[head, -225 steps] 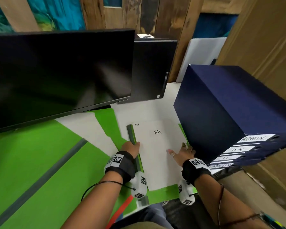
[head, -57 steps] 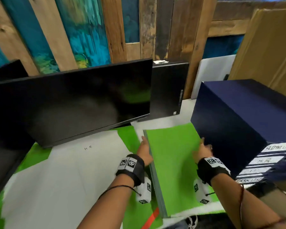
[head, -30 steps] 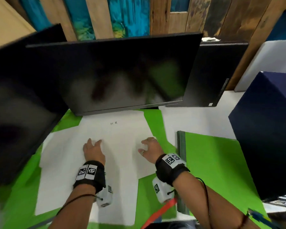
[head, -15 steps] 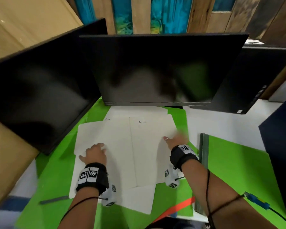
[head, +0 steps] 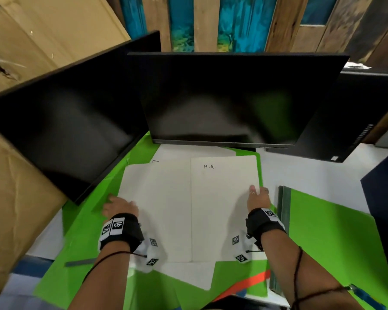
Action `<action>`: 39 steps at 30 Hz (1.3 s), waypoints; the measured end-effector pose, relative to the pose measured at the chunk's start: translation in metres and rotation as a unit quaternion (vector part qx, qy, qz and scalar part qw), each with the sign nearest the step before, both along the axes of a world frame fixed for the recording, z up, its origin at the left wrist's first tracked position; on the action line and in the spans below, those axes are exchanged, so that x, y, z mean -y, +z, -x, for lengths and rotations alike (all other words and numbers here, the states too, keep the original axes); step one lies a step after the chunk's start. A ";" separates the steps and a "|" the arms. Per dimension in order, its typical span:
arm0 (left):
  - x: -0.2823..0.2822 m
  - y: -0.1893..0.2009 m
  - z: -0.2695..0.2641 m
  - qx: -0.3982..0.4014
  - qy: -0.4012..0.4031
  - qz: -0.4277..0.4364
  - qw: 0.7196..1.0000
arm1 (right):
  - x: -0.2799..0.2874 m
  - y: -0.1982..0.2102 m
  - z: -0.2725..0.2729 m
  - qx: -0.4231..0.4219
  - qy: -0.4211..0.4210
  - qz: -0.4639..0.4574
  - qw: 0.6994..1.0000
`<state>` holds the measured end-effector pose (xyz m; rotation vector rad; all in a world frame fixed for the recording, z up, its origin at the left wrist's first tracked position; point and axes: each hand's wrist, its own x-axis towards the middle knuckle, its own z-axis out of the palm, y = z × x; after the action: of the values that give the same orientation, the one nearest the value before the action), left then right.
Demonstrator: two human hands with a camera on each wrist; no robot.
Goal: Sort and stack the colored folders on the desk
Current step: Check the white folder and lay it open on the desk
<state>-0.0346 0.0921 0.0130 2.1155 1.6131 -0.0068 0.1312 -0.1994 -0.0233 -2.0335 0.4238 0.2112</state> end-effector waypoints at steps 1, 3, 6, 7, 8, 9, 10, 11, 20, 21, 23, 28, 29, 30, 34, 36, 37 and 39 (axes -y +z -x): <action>-0.002 0.001 -0.002 0.004 0.001 -0.002 1.000 | 0.002 0.002 0.002 0.019 -0.014 -0.024 0.999; -0.006 0.002 -0.005 -0.006 -0.015 0.007 1.000 | 0.004 0.003 0.001 0.050 -0.019 -0.054 0.997; -0.006 0.011 -0.013 0.029 -0.065 0.045 0.996 | 0.003 0.018 -0.002 0.101 -0.011 -0.088 0.991; -0.001 0.017 -0.017 0.045 -0.090 0.052 0.994 | 0.004 0.023 -0.003 0.113 -0.004 -0.103 0.988; 0.007 0.026 -0.021 0.057 -0.117 0.057 0.990 | 0.003 0.028 -0.004 0.122 0.005 -0.116 0.986; 0.015 0.033 -0.026 0.070 -0.153 0.057 0.984 | 0.001 0.035 -0.004 0.132 0.015 -0.117 0.984; 0.026 0.043 -0.031 0.085 -0.198 0.058 0.975 | -0.001 0.040 -0.004 0.141 0.022 -0.128 0.981; 0.038 0.053 -0.035 0.103 -0.249 0.067 0.961 | -0.004 0.045 -0.005 0.152 0.027 -0.142 0.978; 0.127 0.141 -0.047 0.216 -0.451 0.298 0.813 | -0.042 0.083 -0.001 0.041 0.082 -0.386 0.918; 0.134 0.147 -0.050 0.211 -0.458 0.306 0.808 | -0.043 0.088 0.002 0.039 0.095 -0.401 0.910; 0.162 0.194 -0.031 0.168 -0.528 0.290 0.781 | -0.041 0.097 0.006 0.038 0.107 -0.404 0.908; 0.135 0.159 -0.047 0.201 -0.407 0.340 0.823 | -0.011 0.107 0.003 0.111 0.041 -0.332 0.936; 0.132 0.157 -0.050 0.236 -0.389 0.365 0.813 | -0.001 0.109 0.002 0.127 0.019 -0.298 0.946; 0.131 0.156 -0.051 0.272 -0.376 0.408 0.786 | 0.011 0.109 -0.001 0.141 -0.003 -0.258 0.956; 0.136 0.134 -0.068 0.251 -0.418 0.477 0.731 | 0.063 0.105 -0.008 0.179 -0.133 -0.125 0.967; 0.150 0.120 -0.075 0.231 -0.467 0.397 0.756 | 0.086 0.105 -0.005 0.161 -0.149 -0.031 0.975; 0.158 0.112 -0.080 0.220 -0.489 0.339 0.773 | 0.096 0.103 -0.005 0.144 -0.127 0.009 0.981; 0.177 0.098 -0.092 0.213 -0.524 0.229 0.792 | 0.116 0.101 -0.003 0.111 -0.061 0.071 0.989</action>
<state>0.0575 -0.0849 0.1110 2.1052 0.0251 -0.2348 0.1340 -0.3154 0.0781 -2.1336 0.4300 -0.1229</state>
